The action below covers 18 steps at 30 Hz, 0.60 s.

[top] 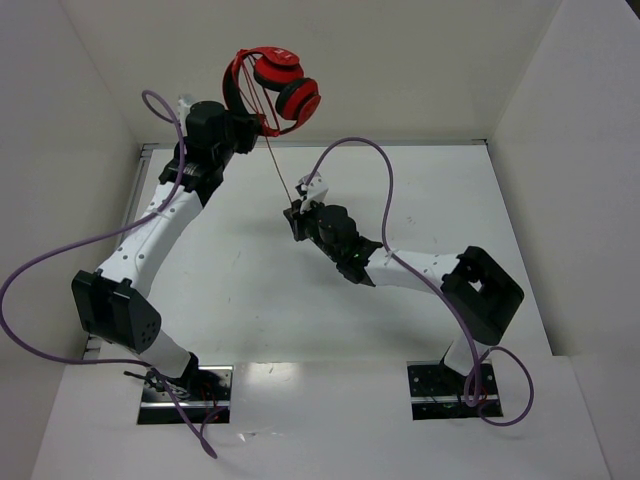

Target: Wrap the headphones

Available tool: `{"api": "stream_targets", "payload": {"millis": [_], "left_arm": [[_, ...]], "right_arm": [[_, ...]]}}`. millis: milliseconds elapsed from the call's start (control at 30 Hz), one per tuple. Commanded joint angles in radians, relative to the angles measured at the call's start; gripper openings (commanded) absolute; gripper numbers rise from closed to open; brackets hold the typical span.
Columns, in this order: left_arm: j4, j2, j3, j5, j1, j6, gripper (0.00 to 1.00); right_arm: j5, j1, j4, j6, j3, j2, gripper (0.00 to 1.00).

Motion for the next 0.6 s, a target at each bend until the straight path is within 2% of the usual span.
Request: {"api": "stream_targets", "payload": {"millis": [0, 133, 167, 367, 567], "left_arm": [[0.157, -0.061, 0.05, 0.005, 0.007, -0.006, 0.0], [0.166, -0.061, 0.05, 0.005, 0.007, -0.006, 0.0], [0.166, -0.061, 0.05, 0.005, 0.007, -0.006, 0.0], [0.166, -0.08, 0.016, 0.096, 0.041, 0.004, 0.0], [0.166, -0.246, -0.226, 0.256, 0.11, -0.019, 0.0]], "right_arm": [[0.021, 0.013, 0.025, -0.005, 0.028, 0.023, 0.08], [0.021, 0.013, 0.035, 0.005, 0.005, 0.023, 0.05], [0.021, 0.013, 0.035, 0.005, 0.005, 0.023, 0.01], [0.111, 0.013, 0.106, -0.044, -0.058, -0.021, 0.01], [0.111, -0.08, 0.115, -0.083, -0.133, -0.082, 0.01]]}}
